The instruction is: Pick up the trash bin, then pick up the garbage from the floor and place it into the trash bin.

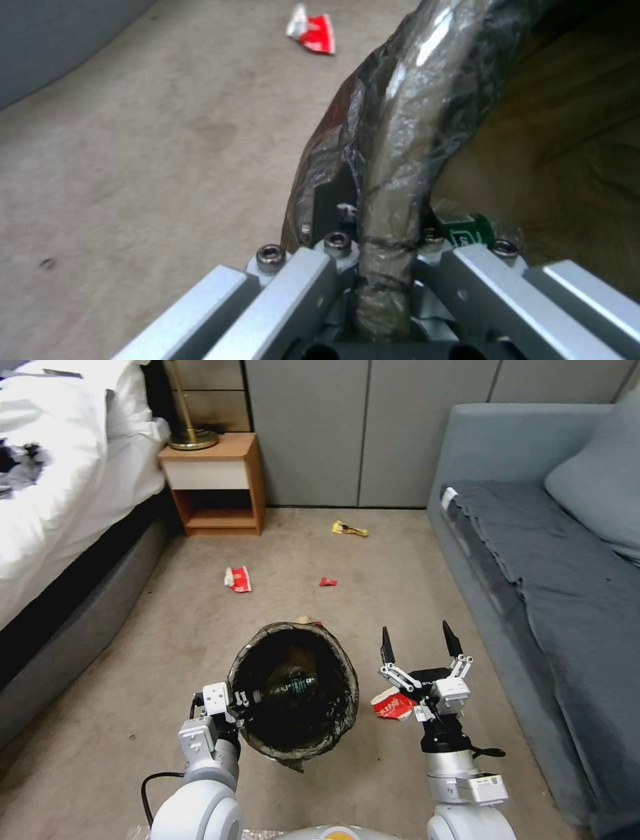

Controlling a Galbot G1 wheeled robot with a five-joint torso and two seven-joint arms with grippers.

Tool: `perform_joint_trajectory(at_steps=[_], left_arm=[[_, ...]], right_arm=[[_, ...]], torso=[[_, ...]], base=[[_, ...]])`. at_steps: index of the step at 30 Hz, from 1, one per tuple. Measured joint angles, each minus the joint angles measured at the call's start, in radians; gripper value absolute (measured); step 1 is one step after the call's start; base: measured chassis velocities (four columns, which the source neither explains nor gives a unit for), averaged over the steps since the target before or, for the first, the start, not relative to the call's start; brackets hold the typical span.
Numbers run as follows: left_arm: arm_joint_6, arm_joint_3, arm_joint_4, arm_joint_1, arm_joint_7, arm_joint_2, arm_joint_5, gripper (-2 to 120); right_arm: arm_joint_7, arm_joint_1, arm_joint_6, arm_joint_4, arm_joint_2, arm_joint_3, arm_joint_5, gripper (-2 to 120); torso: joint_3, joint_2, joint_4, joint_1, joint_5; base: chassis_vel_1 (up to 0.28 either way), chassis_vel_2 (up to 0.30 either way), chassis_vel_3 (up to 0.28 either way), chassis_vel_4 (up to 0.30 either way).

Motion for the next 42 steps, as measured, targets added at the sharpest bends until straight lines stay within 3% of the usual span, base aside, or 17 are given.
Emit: perform_joint_trajectory(at_steps=[17,26,33,36,37,40,41,42], left_arm=[[-0.026,0.001,0.000,0.002,0.003,-0.001,0.003,0],[-0.026,0.001,0.000,0.001,0.003,-0.001,0.005,0],[-0.026,0.000,-0.004,0.003,0.002,0.001,0.006,0],[-0.026,0.000,-0.005,0.005,0.002,0.000,0.009,0],[-0.026,0.000,-0.005,0.005,0.002,0.000,0.009,0],[-0.026,0.000,-0.005,0.006,0.002,0.000,0.012,0],[-0.026,0.000,-0.005,0.006,0.002,0.000,0.012,0],[-0.026,0.000,-0.006,0.007,0.002,0.000,0.012,0]], right_arm=[[0.005,-0.001,-0.004,0.007,0.000,0.001,0.004,100],[0.089,0.020,-0.104,0.014,-0.014,0.002,0.023,100],[0.202,0.063,-0.295,0.026,-0.033,0.005,0.055,100],[0.310,0.101,-0.518,0.031,-0.052,0.008,0.125,100],[0.310,0.101,-0.518,0.031,-0.052,0.008,0.125,100],[0.374,0.135,-0.679,0.023,-0.070,0.017,0.194,100],[0.374,0.135,-0.679,0.023,-0.070,0.017,0.194,100],[0.395,0.153,-0.738,0.008,-0.077,0.022,0.224,100]], torso=[[0.000,0.000,-0.0002,0.000,0.0000],[0.000,0.000,-0.0001,0.000,0.0000],[0.000,0.000,0.0000,0.000,0.0001],[0.000,0.000,0.0000,0.000,0.0001],[0.000,0.000,0.0000,0.000,0.0001],[0.000,0.000,0.0000,0.000,0.0000],[0.000,0.000,0.0000,0.000,0.0000],[0.000,0.000,0.0000,0.000,0.0001]], base=[[0.056,0.046,0.052,0.053],[0.000,0.000,0.000,0.000],[0.000,0.000,0.000,0.000],[0.000,0.000,0.000,0.000],[0.000,0.000,0.000,0.000],[0.000,0.000,0.000,0.000],[0.000,0.000,0.000,0.000],[0.000,0.000,0.000,0.000]])
